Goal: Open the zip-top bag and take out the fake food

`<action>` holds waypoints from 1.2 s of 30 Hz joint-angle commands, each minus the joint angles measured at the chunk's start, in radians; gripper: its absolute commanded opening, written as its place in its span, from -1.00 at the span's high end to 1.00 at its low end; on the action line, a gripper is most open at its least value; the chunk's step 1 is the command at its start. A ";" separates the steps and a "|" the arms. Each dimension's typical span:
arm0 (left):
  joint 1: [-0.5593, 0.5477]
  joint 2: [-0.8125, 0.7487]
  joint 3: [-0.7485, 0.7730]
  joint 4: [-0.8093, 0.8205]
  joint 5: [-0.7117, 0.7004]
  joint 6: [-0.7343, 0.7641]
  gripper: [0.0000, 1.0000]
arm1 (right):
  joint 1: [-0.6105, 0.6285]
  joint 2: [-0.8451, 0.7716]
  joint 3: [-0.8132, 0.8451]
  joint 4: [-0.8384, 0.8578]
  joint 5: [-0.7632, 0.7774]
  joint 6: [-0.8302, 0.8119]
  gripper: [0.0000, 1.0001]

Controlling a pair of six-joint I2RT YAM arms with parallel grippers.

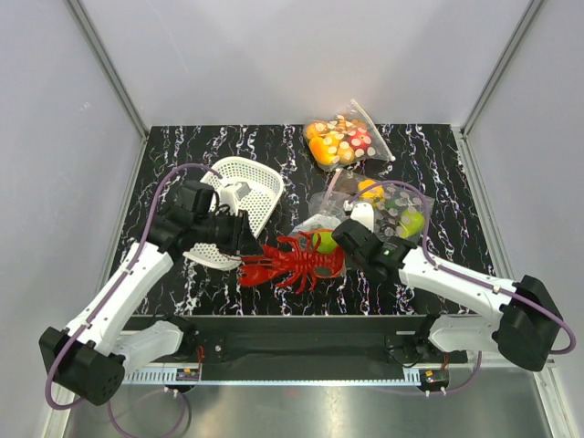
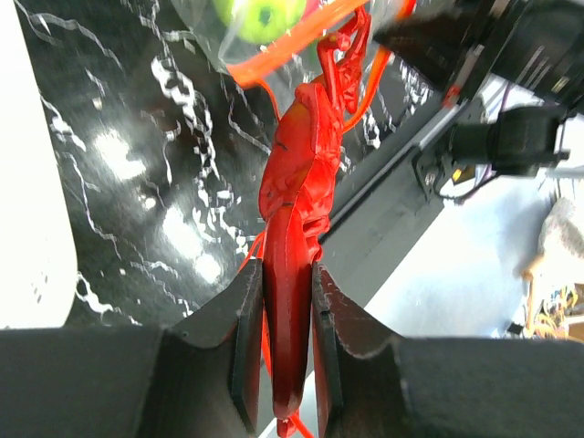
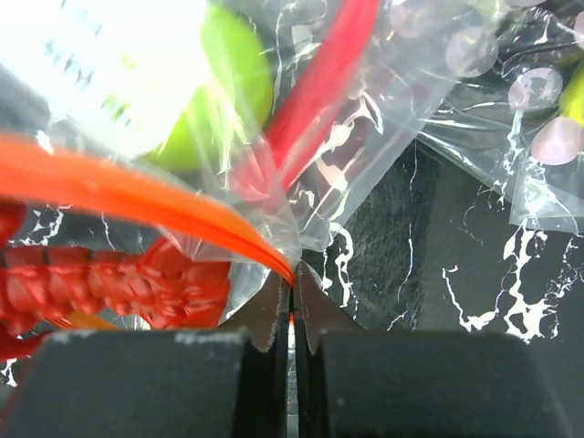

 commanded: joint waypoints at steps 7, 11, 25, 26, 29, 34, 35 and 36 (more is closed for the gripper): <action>-0.023 -0.038 0.021 -0.011 0.080 0.040 1.00 | -0.027 -0.039 -0.003 0.032 0.002 -0.027 0.98; -0.022 -0.058 0.055 -0.008 0.067 0.039 1.00 | -0.031 -0.022 -0.017 0.042 -0.006 -0.024 0.99; -0.020 -0.050 0.291 -0.184 -0.106 0.114 1.00 | -0.034 -0.028 -0.058 0.070 -0.018 -0.010 0.97; -0.022 -0.056 0.305 -0.210 -0.129 0.119 1.00 | -0.034 -0.029 -0.058 0.072 -0.020 -0.012 0.98; -0.019 -0.076 0.356 -0.240 -0.270 0.137 1.00 | -0.036 -0.042 -0.061 0.067 -0.023 -0.012 0.98; 0.012 -0.093 0.440 -0.263 -0.380 0.143 1.00 | -0.036 -0.078 -0.063 0.072 -0.024 -0.015 0.97; 0.032 -0.091 0.465 -0.261 -0.387 0.143 1.00 | -0.036 -0.083 -0.063 0.073 -0.024 -0.018 0.97; 0.042 -0.081 0.474 -0.260 -0.390 0.143 1.00 | -0.036 -0.086 -0.063 0.076 -0.026 -0.018 0.97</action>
